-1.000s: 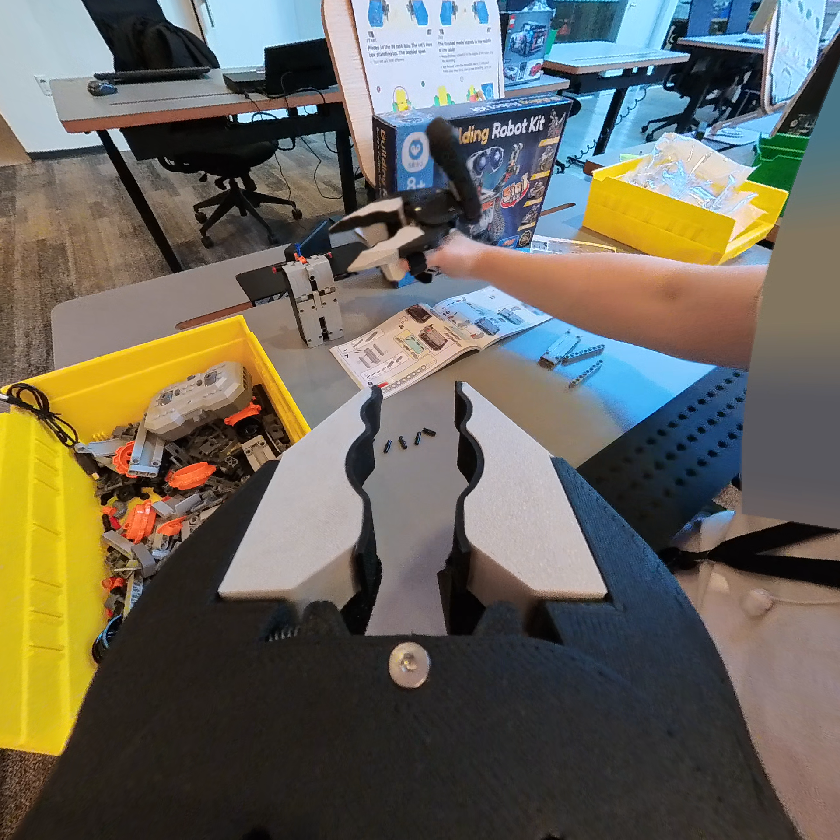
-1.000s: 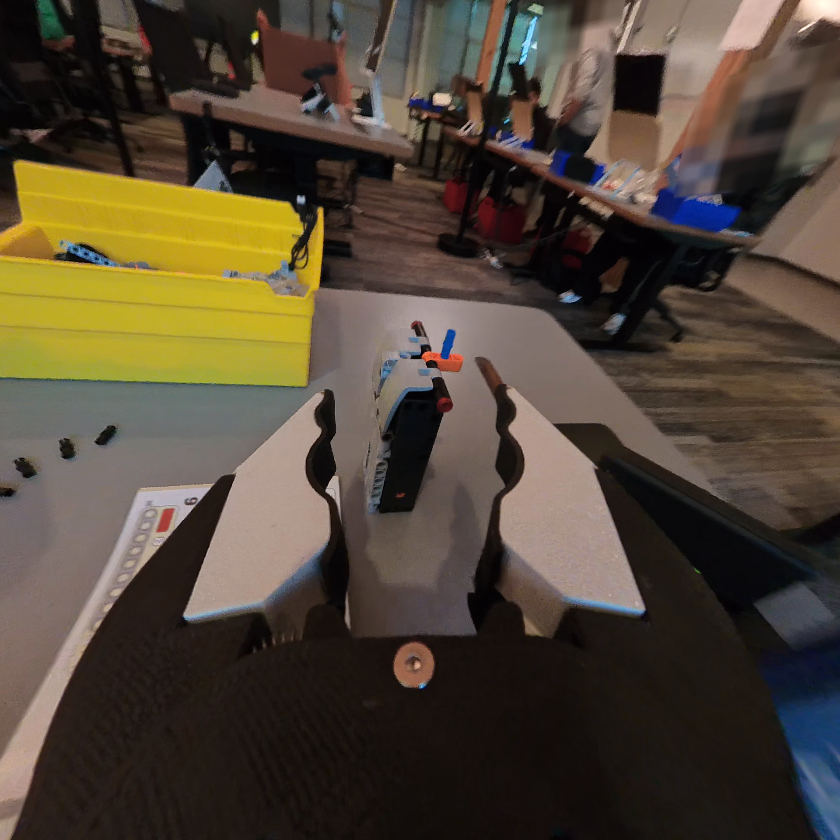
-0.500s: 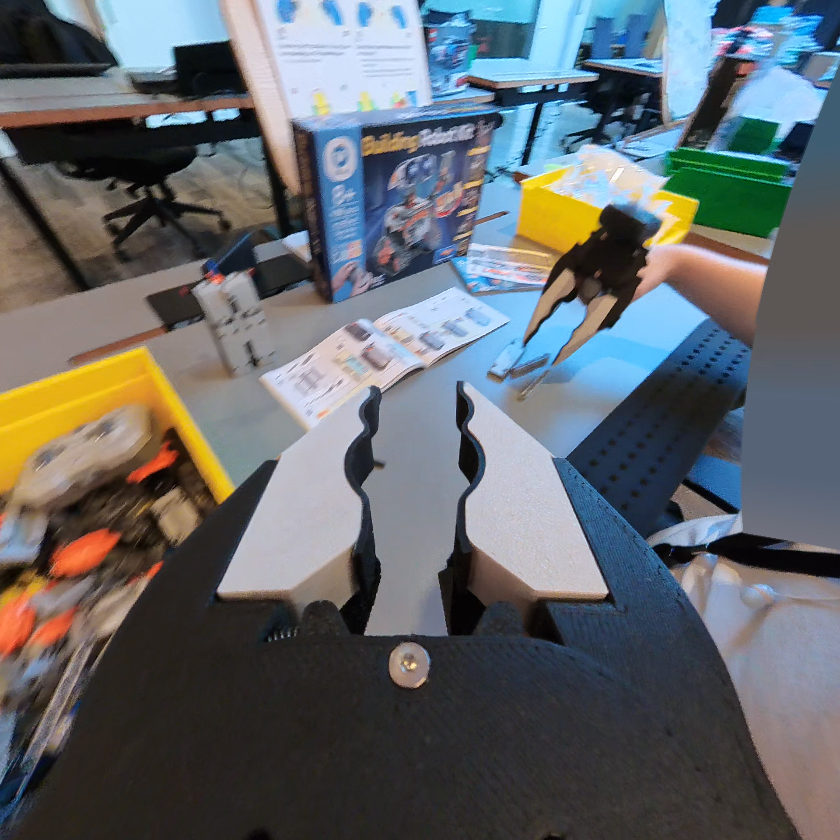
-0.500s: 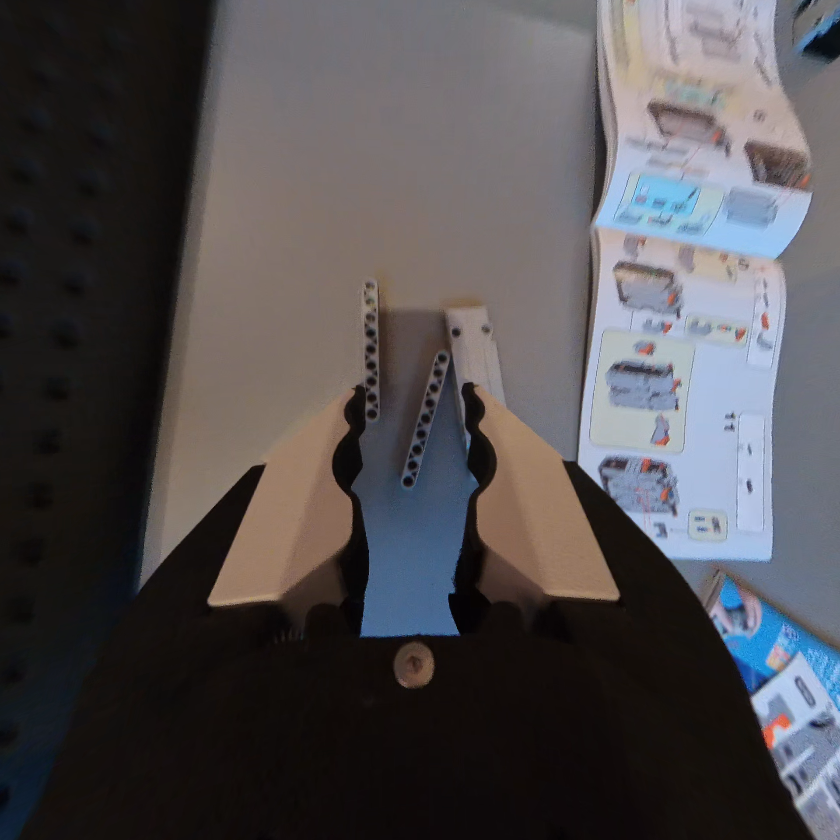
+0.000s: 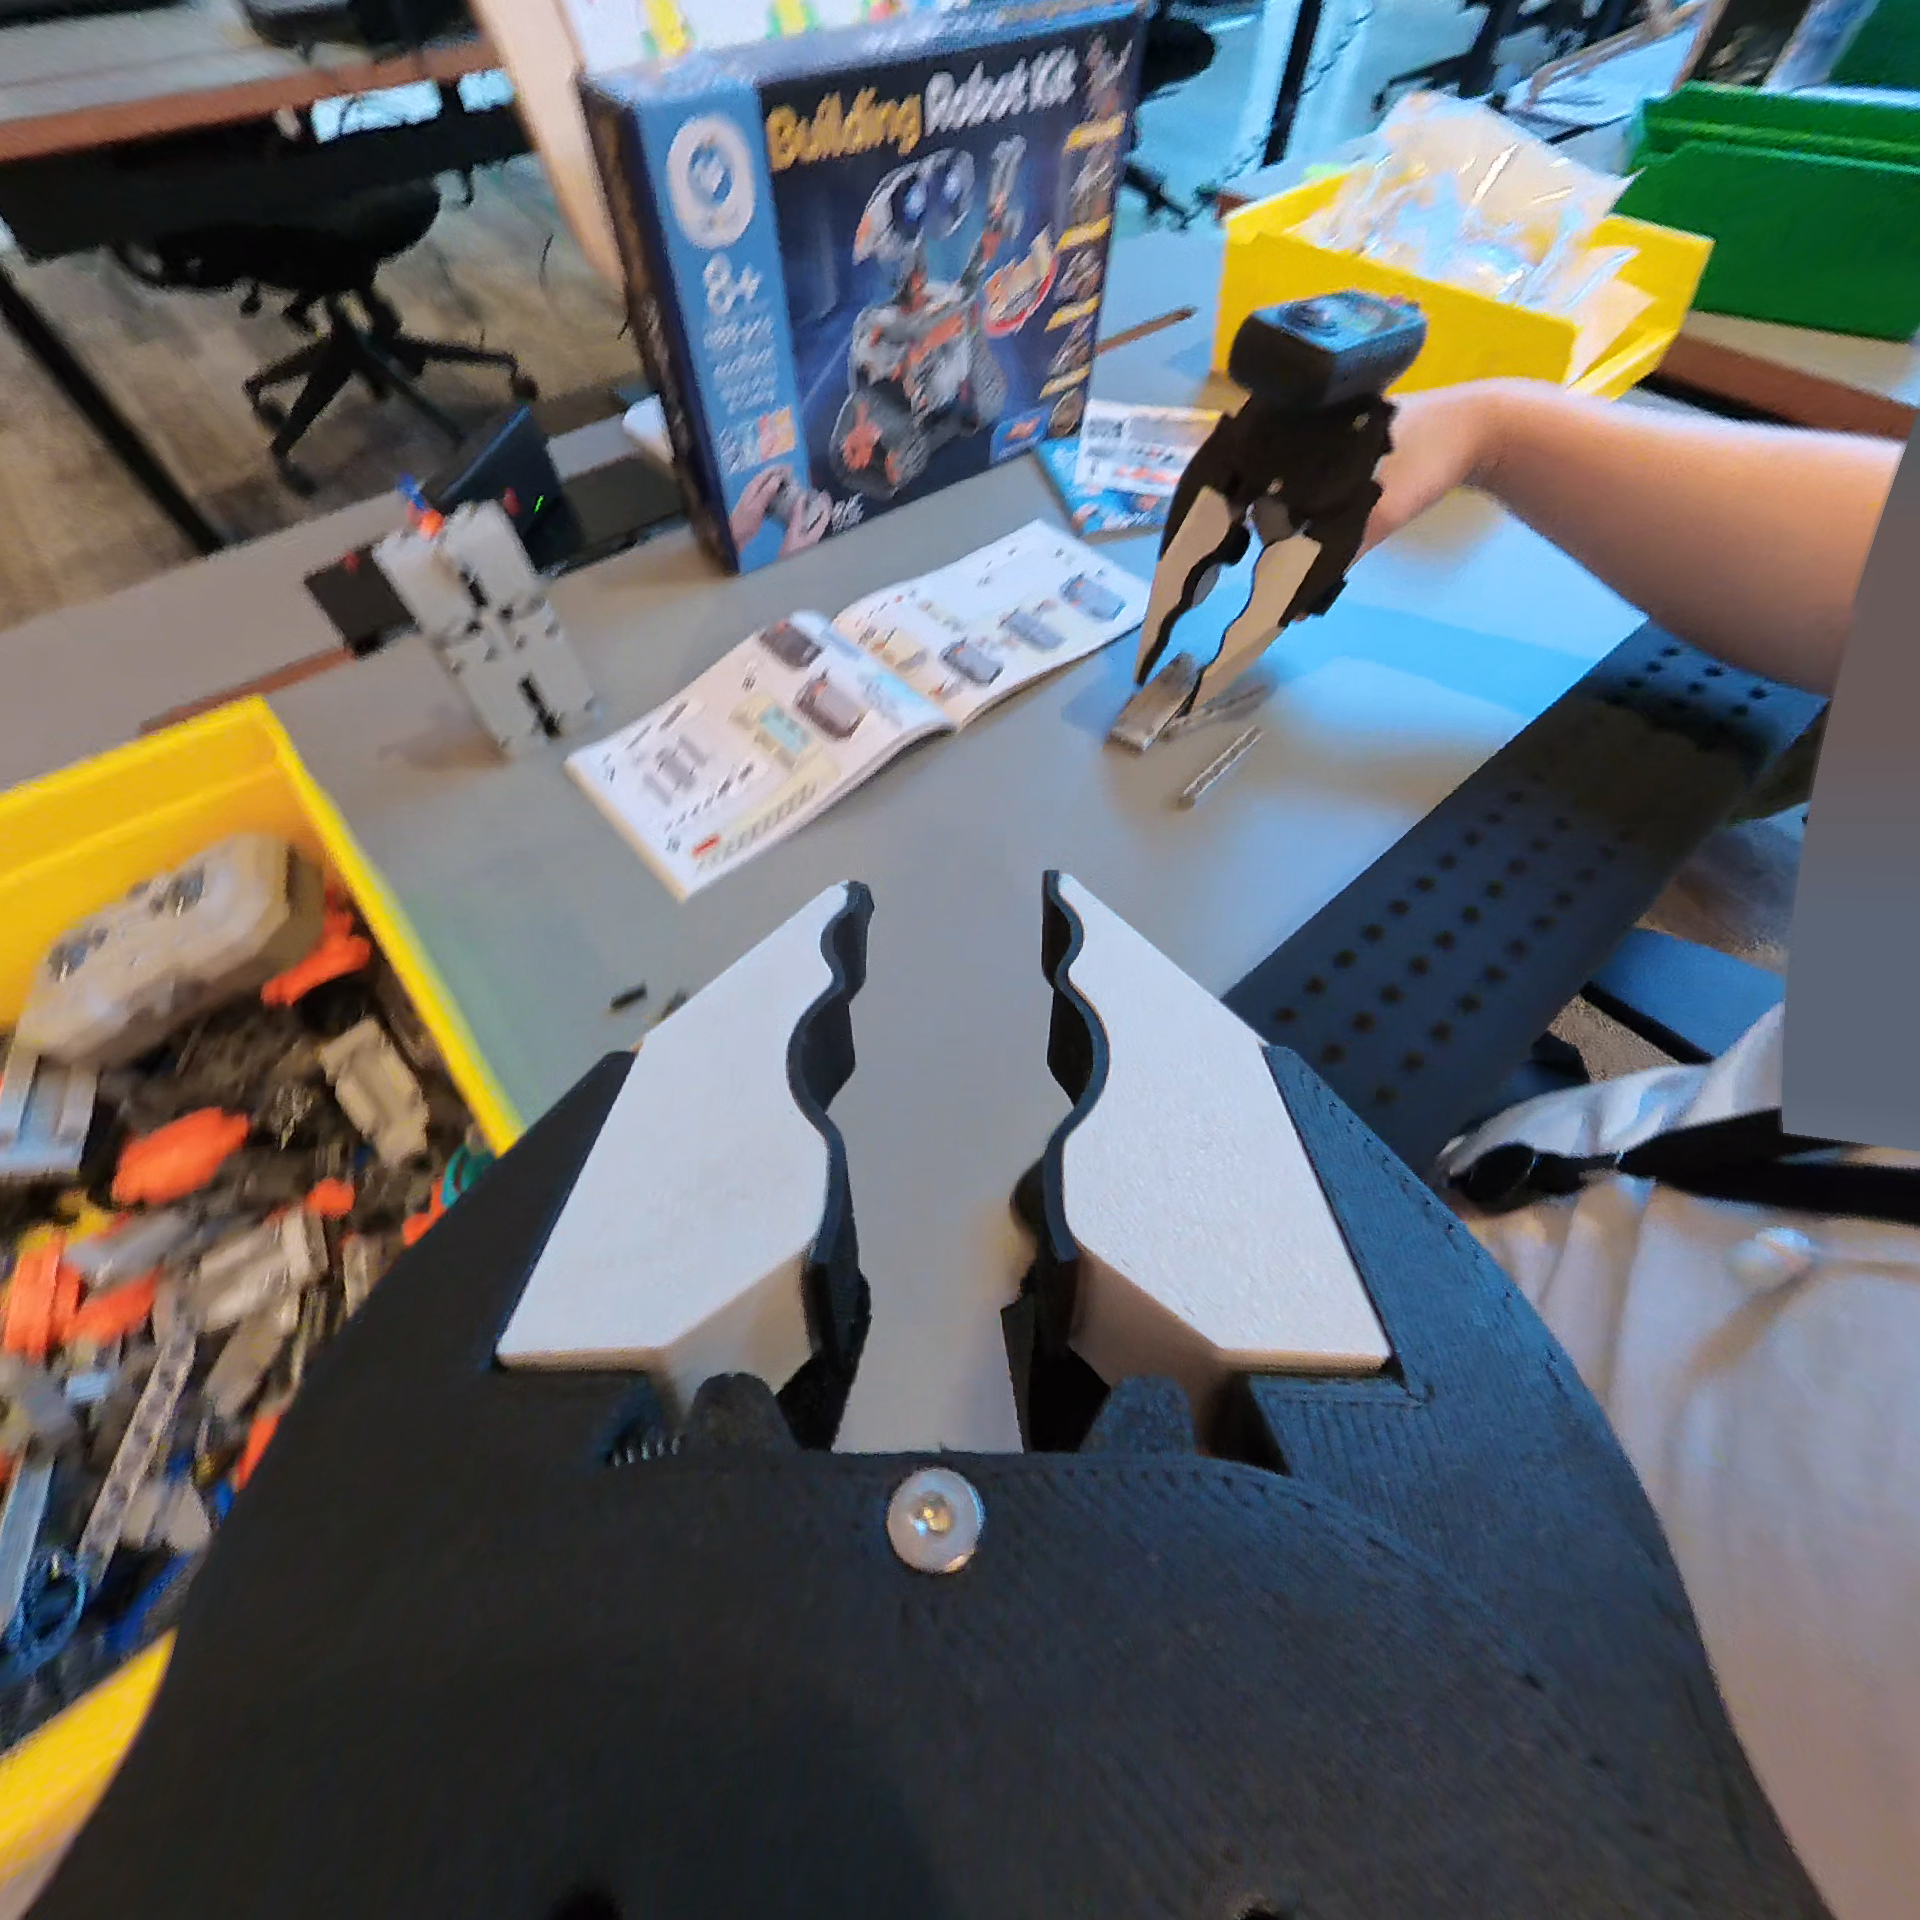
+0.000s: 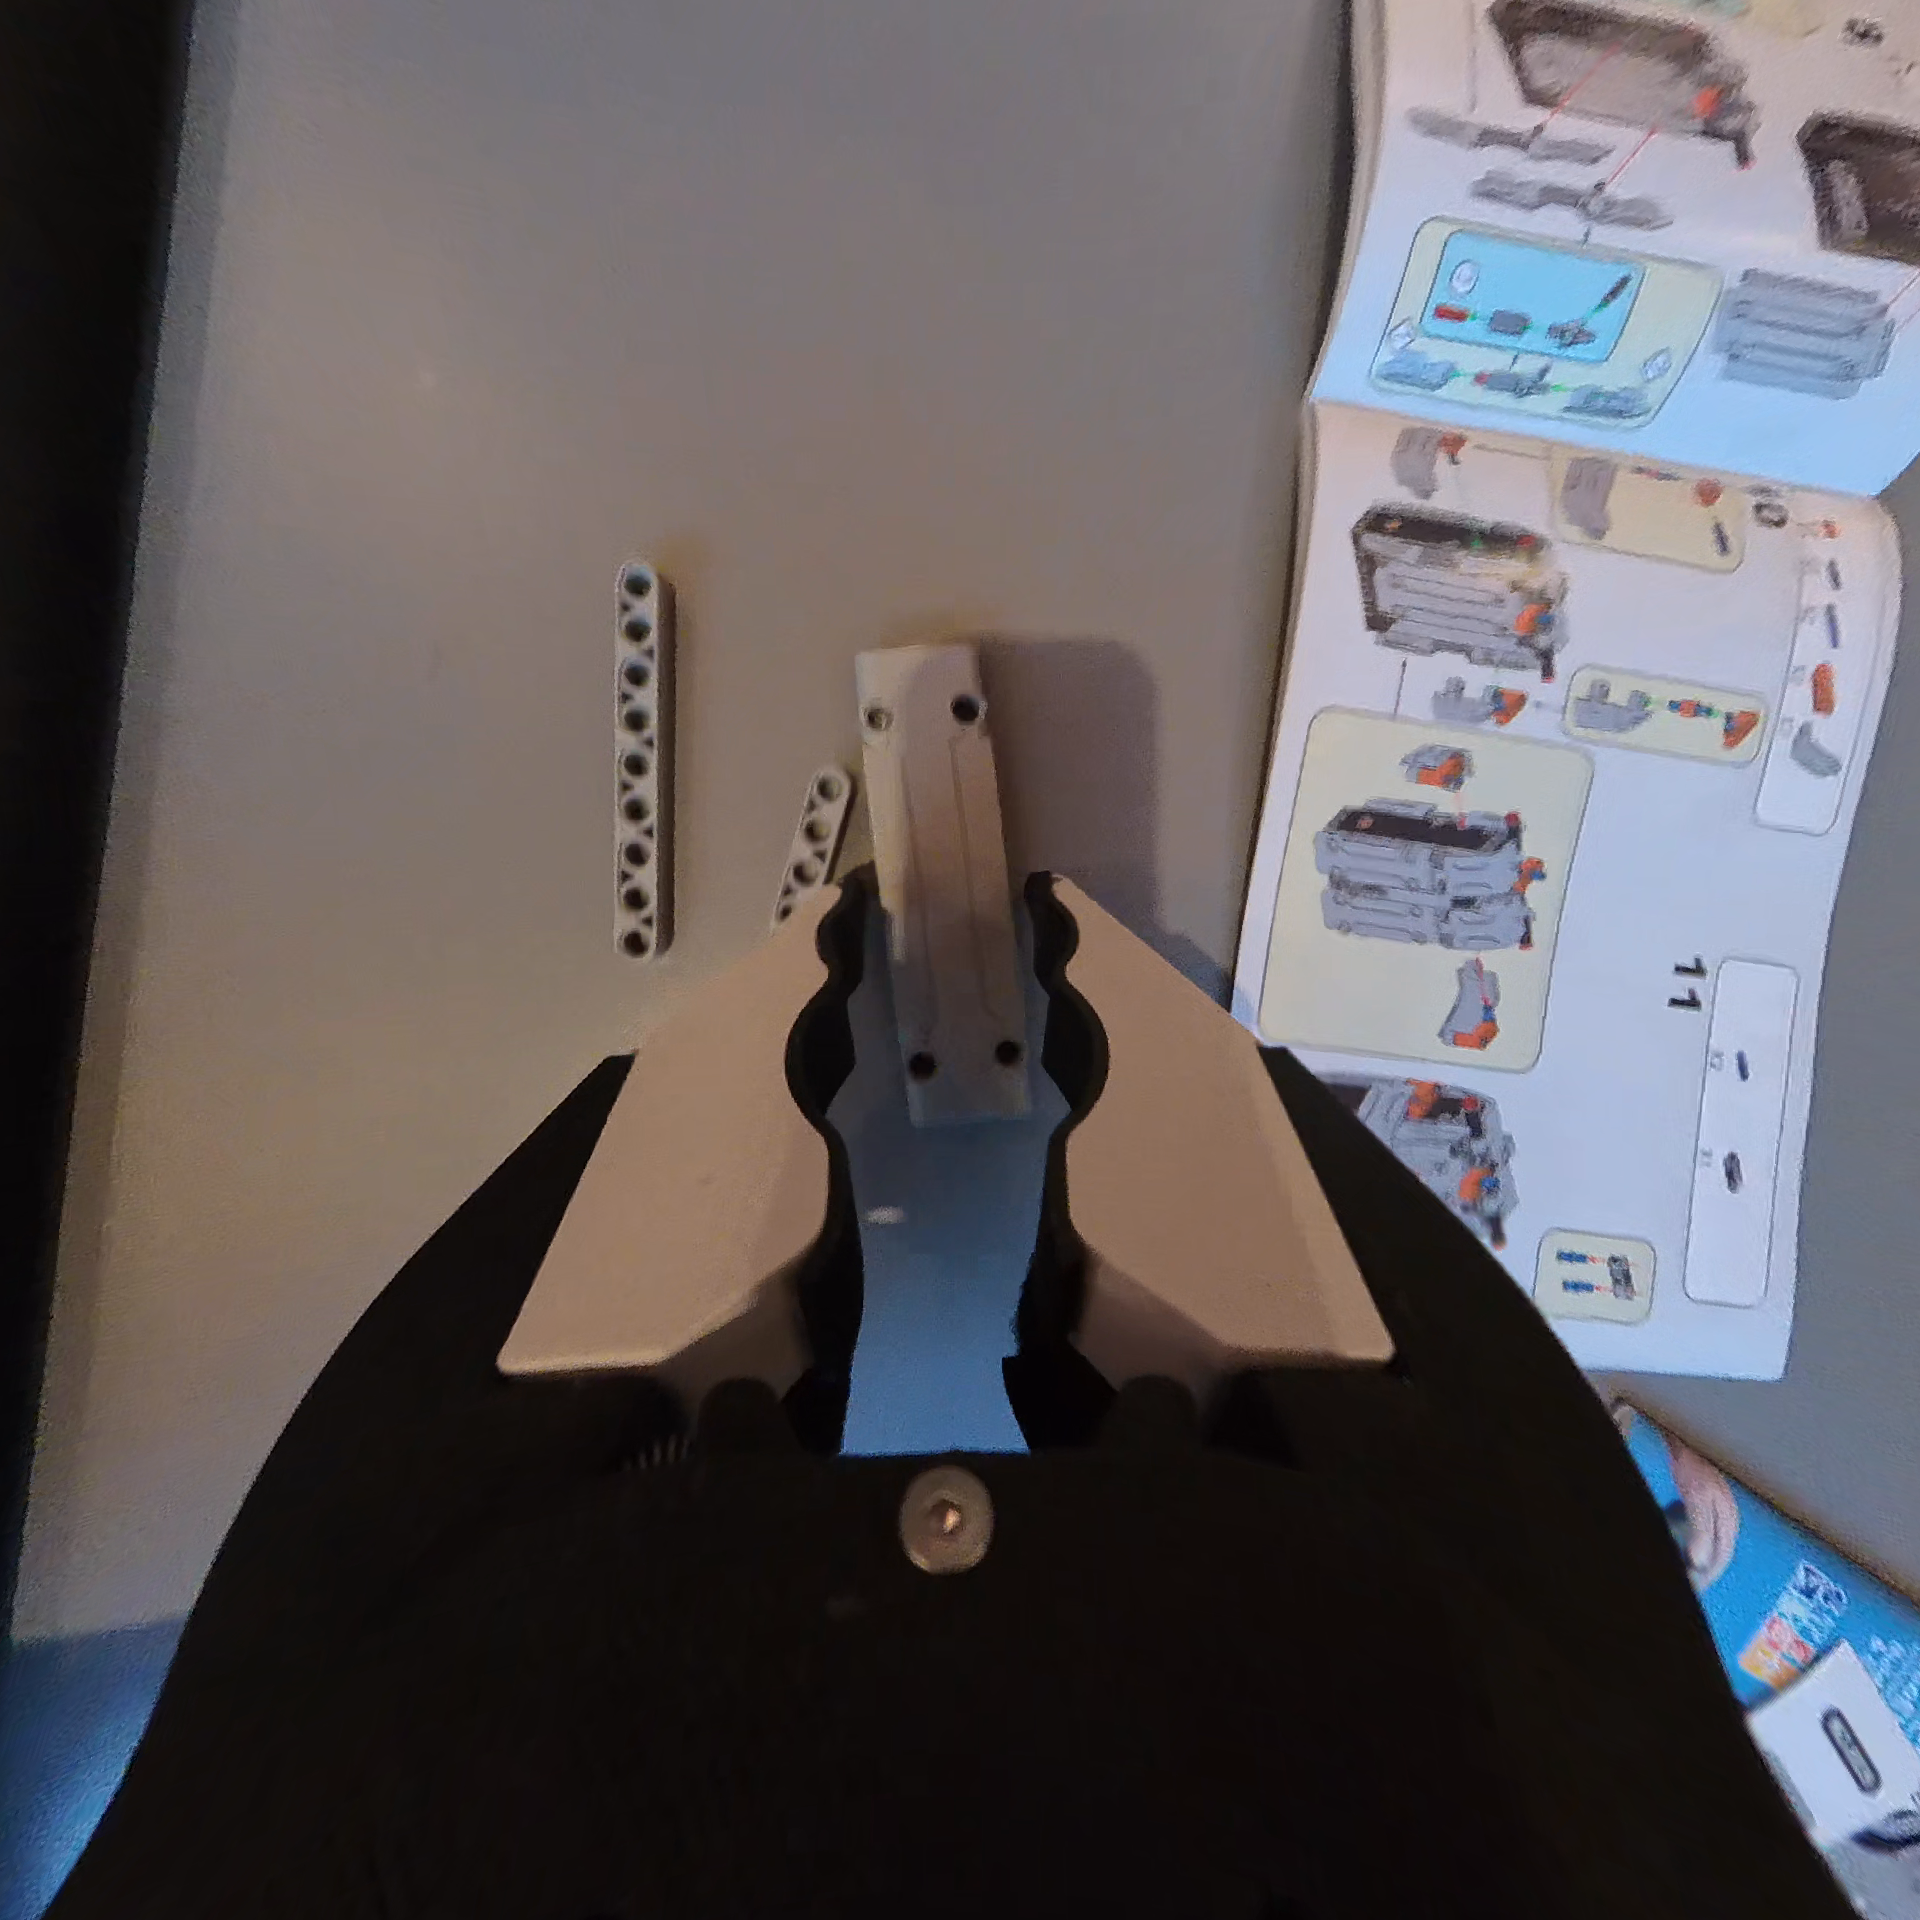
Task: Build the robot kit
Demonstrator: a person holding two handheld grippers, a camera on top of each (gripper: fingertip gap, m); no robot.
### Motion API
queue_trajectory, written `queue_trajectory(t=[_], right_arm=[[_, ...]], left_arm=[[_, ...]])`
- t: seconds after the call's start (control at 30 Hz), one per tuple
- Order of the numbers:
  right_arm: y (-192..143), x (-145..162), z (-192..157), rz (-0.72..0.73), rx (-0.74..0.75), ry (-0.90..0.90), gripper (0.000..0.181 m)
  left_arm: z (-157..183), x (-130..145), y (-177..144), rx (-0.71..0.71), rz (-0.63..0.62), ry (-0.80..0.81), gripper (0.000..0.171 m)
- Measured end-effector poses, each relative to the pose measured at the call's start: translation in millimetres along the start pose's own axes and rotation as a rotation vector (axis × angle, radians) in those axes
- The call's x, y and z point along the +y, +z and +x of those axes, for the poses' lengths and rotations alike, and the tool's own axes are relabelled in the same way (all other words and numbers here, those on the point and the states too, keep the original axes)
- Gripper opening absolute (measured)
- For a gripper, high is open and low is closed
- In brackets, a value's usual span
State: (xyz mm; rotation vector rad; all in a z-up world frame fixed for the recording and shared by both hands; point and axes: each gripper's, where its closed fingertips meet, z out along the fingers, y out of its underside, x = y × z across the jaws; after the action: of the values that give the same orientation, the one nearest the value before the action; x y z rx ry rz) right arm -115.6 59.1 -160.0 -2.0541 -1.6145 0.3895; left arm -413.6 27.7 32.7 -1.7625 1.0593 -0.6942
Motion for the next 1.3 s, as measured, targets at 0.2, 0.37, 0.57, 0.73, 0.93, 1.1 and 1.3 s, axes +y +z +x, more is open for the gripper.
queue_trajectory(t=[0.2, 0.37, 0.57, 0.73, 0.93, 1.1, 1.3], right_arm=[[6, -9, 8, 0.015, 0.012, 0.019, 0.024], [-3, -54, 26, 0.133, 0.226, -0.047, 0.024], [-49, -160, 54, 0.513, 0.635, 0.054, 0.024], [-51, -200, 49, 0.604, 0.843, 0.076, 0.024], [-46, -204, 48, 0.635, 0.883, 0.094, 0.024], [-47, -199, 48, 0.659, 0.883, 0.118, 0.024], [-20, -185, 30, 0.746, 0.500, 0.172, 0.038]], left_arm=[[-16, 19, 4, -0.009, -0.005, -0.077, 0.032], [-23, -1, 15, 0.040, 0.120, -0.131, 0.032], [-44, -38, 48, 0.066, 0.300, -0.276, 0.045], [-30, -47, 117, 0.121, 0.379, -0.400, 0.059], [-26, -49, 173, 0.246, 0.327, -0.475, 0.047], [-14, -57, 188, 0.356, 0.323, -0.430, 0.005], [-6, -39, 200, 0.405, 0.119, -0.093, 0.005]])
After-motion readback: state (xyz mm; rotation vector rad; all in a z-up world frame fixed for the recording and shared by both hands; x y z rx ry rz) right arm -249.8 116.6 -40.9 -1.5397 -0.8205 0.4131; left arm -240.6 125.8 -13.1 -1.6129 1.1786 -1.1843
